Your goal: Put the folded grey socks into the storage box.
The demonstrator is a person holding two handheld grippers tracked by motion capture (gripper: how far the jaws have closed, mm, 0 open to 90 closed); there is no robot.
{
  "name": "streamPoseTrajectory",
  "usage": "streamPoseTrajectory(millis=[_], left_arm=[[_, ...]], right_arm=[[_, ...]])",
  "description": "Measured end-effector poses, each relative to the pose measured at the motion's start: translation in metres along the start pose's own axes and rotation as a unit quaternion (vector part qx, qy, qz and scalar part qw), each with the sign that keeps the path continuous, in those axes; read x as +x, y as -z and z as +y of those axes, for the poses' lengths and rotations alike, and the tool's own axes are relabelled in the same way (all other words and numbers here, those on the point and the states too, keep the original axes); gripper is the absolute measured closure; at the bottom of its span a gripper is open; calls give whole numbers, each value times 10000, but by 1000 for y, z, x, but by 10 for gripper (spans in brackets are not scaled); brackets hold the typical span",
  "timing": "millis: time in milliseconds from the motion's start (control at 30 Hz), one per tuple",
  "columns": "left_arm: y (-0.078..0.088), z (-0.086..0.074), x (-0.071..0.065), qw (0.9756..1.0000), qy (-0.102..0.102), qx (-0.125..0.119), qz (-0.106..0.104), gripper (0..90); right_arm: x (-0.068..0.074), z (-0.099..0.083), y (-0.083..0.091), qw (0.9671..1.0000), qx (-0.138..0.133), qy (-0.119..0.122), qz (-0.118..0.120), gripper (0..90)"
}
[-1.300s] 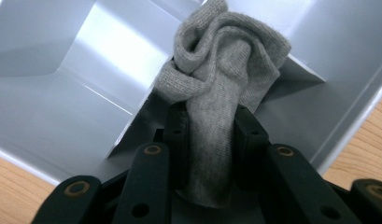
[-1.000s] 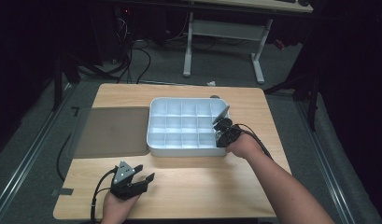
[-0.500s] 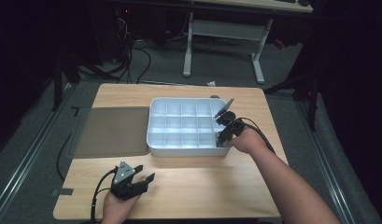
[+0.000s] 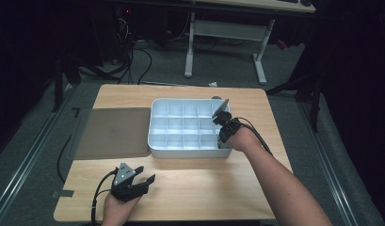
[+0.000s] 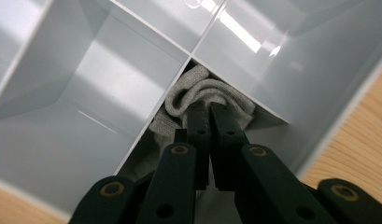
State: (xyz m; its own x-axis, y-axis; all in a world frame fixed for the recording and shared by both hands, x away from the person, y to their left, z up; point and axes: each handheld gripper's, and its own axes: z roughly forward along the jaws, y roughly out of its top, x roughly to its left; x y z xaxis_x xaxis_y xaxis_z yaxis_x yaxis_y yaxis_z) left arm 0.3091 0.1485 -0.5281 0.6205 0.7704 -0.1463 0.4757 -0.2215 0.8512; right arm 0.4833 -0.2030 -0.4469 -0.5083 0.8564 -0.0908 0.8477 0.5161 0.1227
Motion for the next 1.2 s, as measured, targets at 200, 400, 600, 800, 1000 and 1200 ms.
streamPoseTrajectory(millis=[200, 400, 600, 800, 1000, 1200], left_arm=[[-1, 0, 0, 10000, 9, -10, 10, 405], [-1, 0, 0, 10000, 0, -8, 5, 405], [-1, 0, -1, 10000, -26, 29, -7, 405], [-2, 0, -2, 10000, -26, 17, -12, 405], [-1, 0, -2, 10000, -17, 6, -19, 405], [0, 1, -2, 10000, 6, -4, -25, 405]], right_arm=[[1, 3, -11, 9999, 96, 9, -31, 891], [-1, 2, -10, 10000, 38, -1, -26, 857], [1, -6, 13, 9999, -101, 93, 61, 848], [5, -15, 0, 9996, 274, 44, 103, 846], [3, -19, -7, 9996, 210, -63, 203, 832], [1, -21, 8, 9996, -20, -53, 267, 803]])
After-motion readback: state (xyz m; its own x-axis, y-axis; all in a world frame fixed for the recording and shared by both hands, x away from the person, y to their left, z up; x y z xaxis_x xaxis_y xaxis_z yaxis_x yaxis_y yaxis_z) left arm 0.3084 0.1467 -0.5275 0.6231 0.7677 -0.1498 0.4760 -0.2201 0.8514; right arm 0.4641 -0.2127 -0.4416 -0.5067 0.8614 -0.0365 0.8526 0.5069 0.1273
